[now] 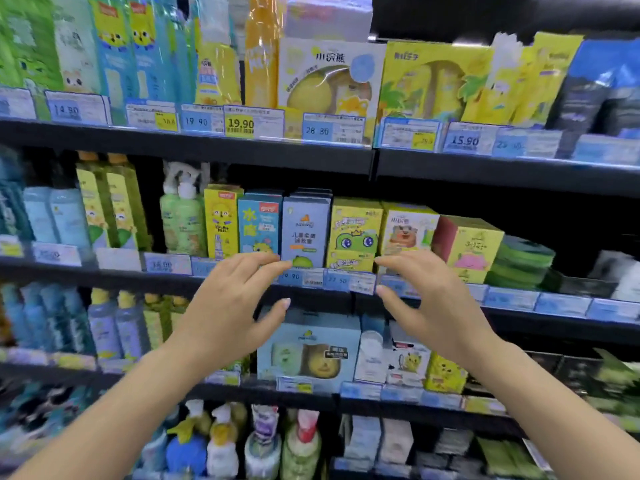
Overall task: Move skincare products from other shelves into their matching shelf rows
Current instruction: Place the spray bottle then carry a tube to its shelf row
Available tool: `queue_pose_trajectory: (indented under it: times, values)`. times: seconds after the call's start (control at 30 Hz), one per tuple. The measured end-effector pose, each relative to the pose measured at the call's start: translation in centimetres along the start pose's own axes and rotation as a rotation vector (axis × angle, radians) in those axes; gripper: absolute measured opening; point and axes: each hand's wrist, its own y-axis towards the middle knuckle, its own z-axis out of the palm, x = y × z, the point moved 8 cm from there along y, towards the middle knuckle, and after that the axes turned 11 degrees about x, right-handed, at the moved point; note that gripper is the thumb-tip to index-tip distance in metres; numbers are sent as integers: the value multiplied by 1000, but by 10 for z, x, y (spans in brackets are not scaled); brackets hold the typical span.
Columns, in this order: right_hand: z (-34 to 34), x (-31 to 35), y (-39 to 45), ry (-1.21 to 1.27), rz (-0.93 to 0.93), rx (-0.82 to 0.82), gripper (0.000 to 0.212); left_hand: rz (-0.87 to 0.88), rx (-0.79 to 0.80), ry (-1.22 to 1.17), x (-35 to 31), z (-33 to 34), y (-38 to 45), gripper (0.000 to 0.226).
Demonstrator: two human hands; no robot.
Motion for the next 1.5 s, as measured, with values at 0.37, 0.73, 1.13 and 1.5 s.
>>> queue_pose_trajectory:
  times: [0.37,0.73,1.13,1.5]
  values:
    - [3,-27,-85,37,269,50,39,116,64,-100,-49,32,2,51]
    - [75,-39,-152,58,533,207,39,127,269,-176,-45,114,-31,50]
    - [133,-80,-100,226,504,258,44,99,275,-248,-52,167,-5,47]
    - [181,-90,-59,143,291,336,62,33,272,-287,-52,198,-1,45]
